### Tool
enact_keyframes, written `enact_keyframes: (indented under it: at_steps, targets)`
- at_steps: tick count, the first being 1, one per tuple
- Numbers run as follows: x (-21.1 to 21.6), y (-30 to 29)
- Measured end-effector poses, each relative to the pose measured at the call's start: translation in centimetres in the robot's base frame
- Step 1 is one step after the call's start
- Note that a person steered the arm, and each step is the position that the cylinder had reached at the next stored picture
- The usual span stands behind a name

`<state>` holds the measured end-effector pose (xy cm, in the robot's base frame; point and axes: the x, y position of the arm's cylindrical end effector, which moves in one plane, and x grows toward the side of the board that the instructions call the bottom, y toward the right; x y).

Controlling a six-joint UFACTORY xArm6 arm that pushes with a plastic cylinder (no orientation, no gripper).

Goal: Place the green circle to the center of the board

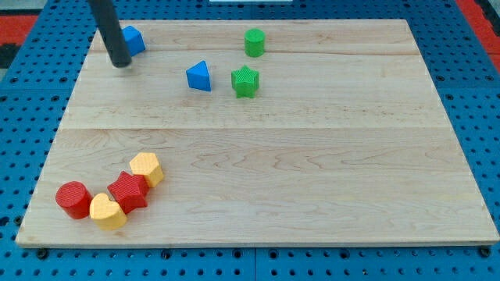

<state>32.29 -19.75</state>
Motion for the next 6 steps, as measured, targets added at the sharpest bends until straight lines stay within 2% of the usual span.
enact_keyframes:
  at_steps: [2, 3, 4, 5, 6]
  targets:
    - [-1.3, 12.1]
    - [-2.1, 14.0]
    - [-4.7, 15.3]
    - [-11.1, 15.6]
    - [-9.0, 20.9]
